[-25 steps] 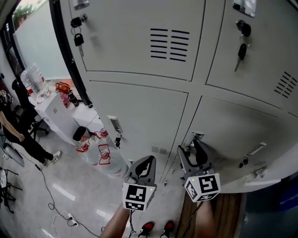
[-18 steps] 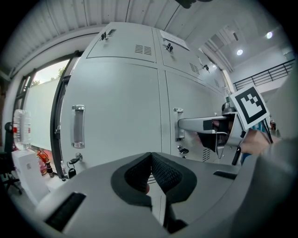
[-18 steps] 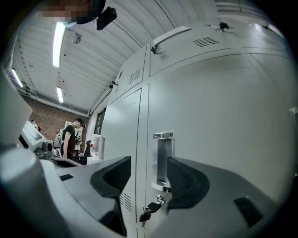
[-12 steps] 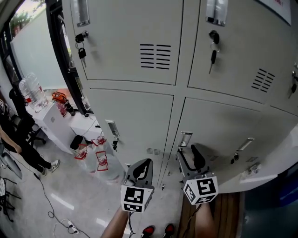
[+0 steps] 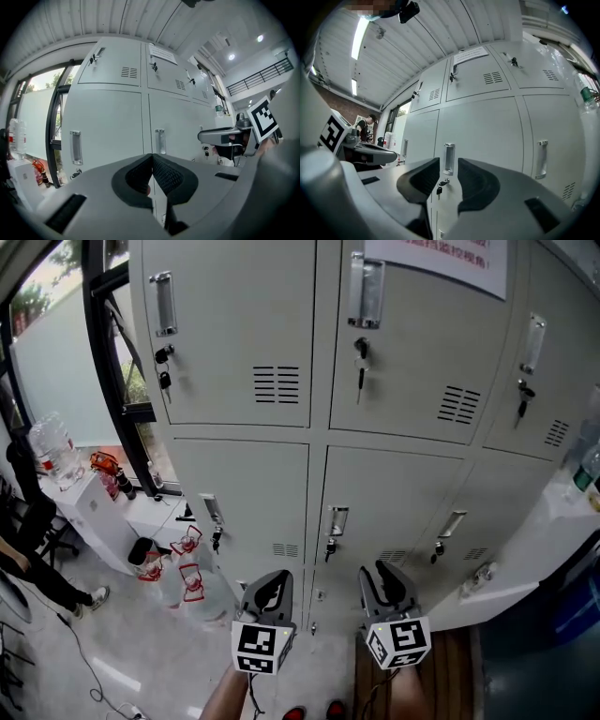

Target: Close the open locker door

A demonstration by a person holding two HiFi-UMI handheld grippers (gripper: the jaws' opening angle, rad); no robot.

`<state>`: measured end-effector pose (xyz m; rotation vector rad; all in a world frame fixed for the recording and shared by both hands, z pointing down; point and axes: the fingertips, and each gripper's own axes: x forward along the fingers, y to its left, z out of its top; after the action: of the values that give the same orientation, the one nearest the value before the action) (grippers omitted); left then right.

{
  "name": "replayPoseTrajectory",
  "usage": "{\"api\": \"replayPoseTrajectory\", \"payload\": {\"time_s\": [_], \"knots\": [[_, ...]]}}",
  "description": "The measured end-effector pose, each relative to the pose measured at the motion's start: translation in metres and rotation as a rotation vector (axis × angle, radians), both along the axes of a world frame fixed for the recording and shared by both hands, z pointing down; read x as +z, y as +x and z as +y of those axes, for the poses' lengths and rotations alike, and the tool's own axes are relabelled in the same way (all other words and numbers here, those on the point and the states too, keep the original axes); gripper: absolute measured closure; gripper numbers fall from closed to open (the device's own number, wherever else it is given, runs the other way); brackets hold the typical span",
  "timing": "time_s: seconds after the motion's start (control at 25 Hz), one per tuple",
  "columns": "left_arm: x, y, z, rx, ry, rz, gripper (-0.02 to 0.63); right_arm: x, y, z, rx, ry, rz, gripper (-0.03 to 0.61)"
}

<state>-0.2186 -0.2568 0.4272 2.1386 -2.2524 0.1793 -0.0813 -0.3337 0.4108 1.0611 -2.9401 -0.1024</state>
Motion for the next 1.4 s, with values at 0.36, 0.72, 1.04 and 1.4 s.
{"api": "replayPoseTrajectory", "payload": {"time_s": [0.36, 0.72, 1.04, 1.4], "knots": [[-0.007, 0.037, 0.028, 0.035, 0.007, -0.014, 0.592, 0.0, 0.066, 0.038, 0.078, 0.021, 0.01, 0.535], [0.007, 0.052, 0.06, 0.028, -0.023, -0.021, 0.592, 0.017, 0.114, 0.066, 0.127, -0.001, 0.018, 0.551], [0.029, 0.051, 0.079, 0.006, -0.074, -0.014, 0.592, 0.038, 0.138, 0.081, 0.16, -0.024, 0.053, 0.552], [0.032, 0.06, 0.077, 0.027, -0.083, -0.023, 0.592, 0.035, 0.138, 0.084, 0.161, -0.02, 0.041, 0.56]]}}
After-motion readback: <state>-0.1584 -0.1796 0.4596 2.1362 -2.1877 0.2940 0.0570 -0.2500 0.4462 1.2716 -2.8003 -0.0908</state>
